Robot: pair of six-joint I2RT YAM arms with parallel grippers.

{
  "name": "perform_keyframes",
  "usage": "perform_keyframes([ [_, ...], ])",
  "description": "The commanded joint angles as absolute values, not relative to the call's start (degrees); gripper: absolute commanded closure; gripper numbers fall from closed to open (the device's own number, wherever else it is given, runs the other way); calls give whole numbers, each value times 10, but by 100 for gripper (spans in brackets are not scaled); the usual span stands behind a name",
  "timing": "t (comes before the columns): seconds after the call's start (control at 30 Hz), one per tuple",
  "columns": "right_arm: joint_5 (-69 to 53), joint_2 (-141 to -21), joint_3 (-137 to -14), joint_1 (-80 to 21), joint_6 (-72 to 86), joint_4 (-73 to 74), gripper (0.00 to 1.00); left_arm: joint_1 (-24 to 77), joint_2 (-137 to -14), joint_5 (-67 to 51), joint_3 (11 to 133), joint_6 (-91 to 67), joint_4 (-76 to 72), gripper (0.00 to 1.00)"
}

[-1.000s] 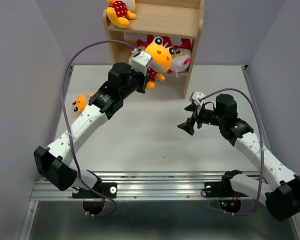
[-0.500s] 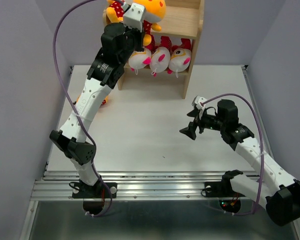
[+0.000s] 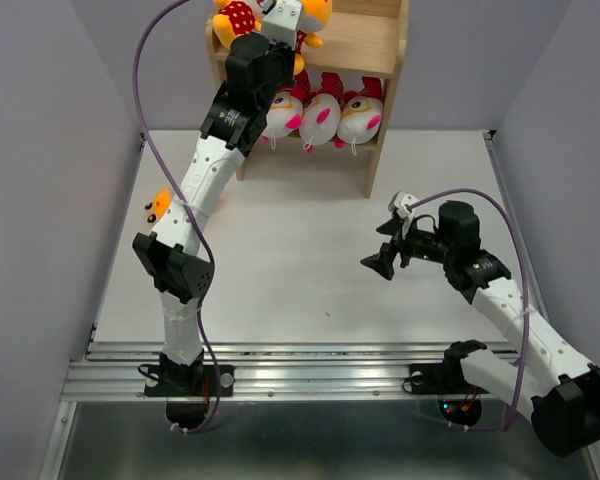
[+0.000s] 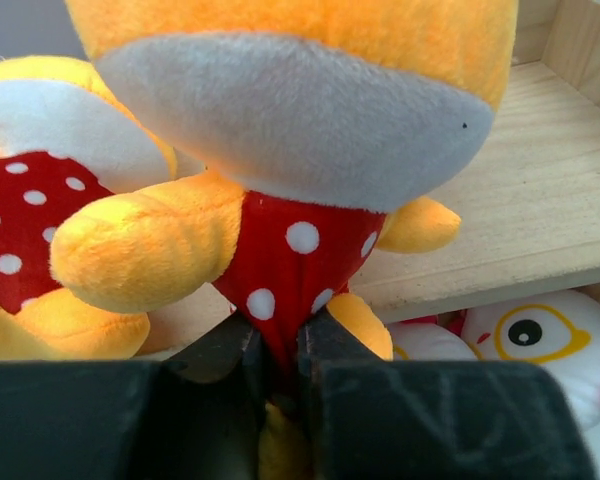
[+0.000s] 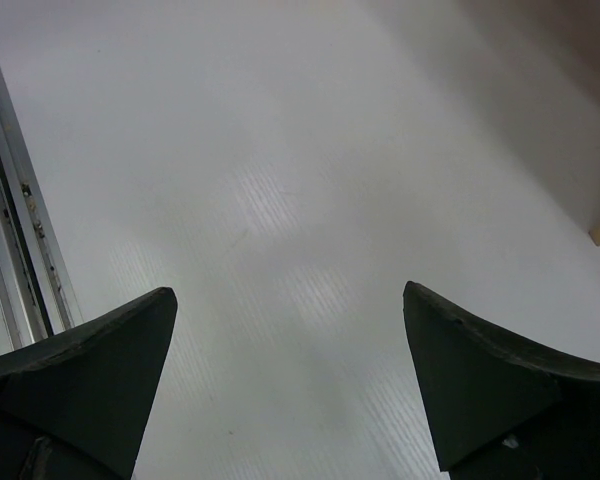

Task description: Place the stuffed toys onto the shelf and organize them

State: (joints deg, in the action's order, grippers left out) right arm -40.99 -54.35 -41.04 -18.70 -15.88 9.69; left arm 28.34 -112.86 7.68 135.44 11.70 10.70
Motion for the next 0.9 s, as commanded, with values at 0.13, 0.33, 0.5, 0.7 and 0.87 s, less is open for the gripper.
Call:
perform_keyframes([
  [0.13, -425, -529, -399, -174, -135, 57, 0, 272, -1121, 90, 1389, 116, 41, 62],
  [0.33, -429, -530, -399, -169, -128, 55, 0, 272, -1122, 98, 1387, 110, 39, 43],
  [0.5, -432, -531, -398, -169, -119, 48, 0, 272, -1122, 99, 1388, 107, 35, 37],
  [0.7, -435, -530, -396, -163, -113, 47, 0, 272, -1122, 100, 1393, 104, 33, 30],
  [0.87, -437, -530, -394, -158, -110, 47, 0, 270, -1125, 103, 1398, 98, 32, 26],
])
